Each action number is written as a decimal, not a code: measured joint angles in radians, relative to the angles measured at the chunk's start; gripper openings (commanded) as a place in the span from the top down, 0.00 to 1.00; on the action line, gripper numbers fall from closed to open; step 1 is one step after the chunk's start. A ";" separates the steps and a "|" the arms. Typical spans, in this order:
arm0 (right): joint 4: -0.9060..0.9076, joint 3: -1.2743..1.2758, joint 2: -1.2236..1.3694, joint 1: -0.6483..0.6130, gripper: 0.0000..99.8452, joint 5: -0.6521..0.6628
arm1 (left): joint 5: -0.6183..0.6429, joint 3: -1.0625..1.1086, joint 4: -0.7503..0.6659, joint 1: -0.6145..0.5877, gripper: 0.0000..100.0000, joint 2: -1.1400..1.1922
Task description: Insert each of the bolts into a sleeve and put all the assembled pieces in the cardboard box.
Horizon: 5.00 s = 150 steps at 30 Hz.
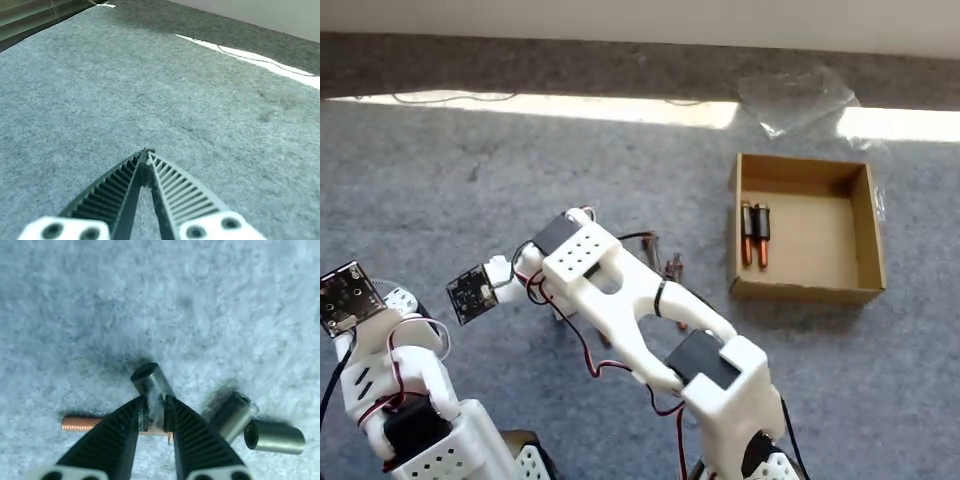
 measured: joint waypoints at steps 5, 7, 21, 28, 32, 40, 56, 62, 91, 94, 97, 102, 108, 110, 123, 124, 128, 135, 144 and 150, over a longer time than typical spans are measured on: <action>-0.012 -0.005 0.028 0.002 0.95 0.000 | 0.000 0.000 0.000 0.000 0.99 0.000; -0.012 -0.005 0.028 0.002 0.95 0.000 | 0.000 0.000 0.000 0.000 0.99 0.000; -0.008 -0.005 0.028 0.002 0.90 0.000 | 0.000 0.000 0.000 0.000 0.99 0.000; 0.003 -0.005 0.034 0.002 0.90 0.028 | 0.000 0.000 0.000 0.000 0.99 0.000; 0.029 -0.002 0.048 -0.002 0.90 0.028 | 0.000 0.000 0.000 0.000 0.99 0.000; 0.078 -0.002 0.055 -0.020 0.90 0.028 | 0.000 0.000 0.000 0.000 0.99 0.000; 0.077 -0.023 0.157 -0.015 1.00 0.026 | 0.000 0.000 0.000 0.000 0.99 0.000; 0.080 -0.049 0.158 -0.015 1.00 -0.020 | 0.000 0.000 0.000 0.000 0.99 0.000; 0.084 -0.153 -0.137 0.213 1.00 -0.408 | 0.000 0.025 0.000 0.003 0.99 -0.002; 0.084 -0.153 -0.160 0.264 1.00 -0.468 | 0.000 0.025 0.000 0.052 0.99 -0.002; 0.084 -0.153 -0.161 0.316 1.00 -0.560 | 0.000 0.051 0.000 0.092 0.99 -0.002; 0.084 -0.153 -0.161 0.384 1.00 -0.743 | 0.000 0.057 0.000 0.146 0.99 -0.002; 0.084 -0.153 -0.161 0.463 1.00 -0.845 | -0.002 0.061 0.000 0.152 0.99 -0.002; 0.084 -0.153 -0.161 0.491 1.00 -0.881 | 0.000 0.078 0.000 0.150 0.99 -0.002; 0.084 -0.172 0.077 0.582 1.00 -0.988 | -0.002 0.081 0.000 0.150 0.99 -0.002; 0.084 -0.187 0.091 0.591 1.00 -0.988 | -0.002 0.081 0.000 0.150 0.99 -0.002; 0.084 -0.245 0.166 0.623 1.00 -0.988 | -0.002 0.081 0.000 0.150 0.99 -0.002; 0.084 -0.347 0.282 0.643 1.00 -0.988 | -0.002 0.081 0.000 0.150 0.99 -0.002; 0.155 -0.462 0.356 0.644 0.92 -0.988 | -0.002 0.081 0.000 0.157 0.99 -0.002; 0.186 -0.540 0.423 0.644 0.92 -0.988 | -0.002 0.081 0.000 0.157 0.99 -0.002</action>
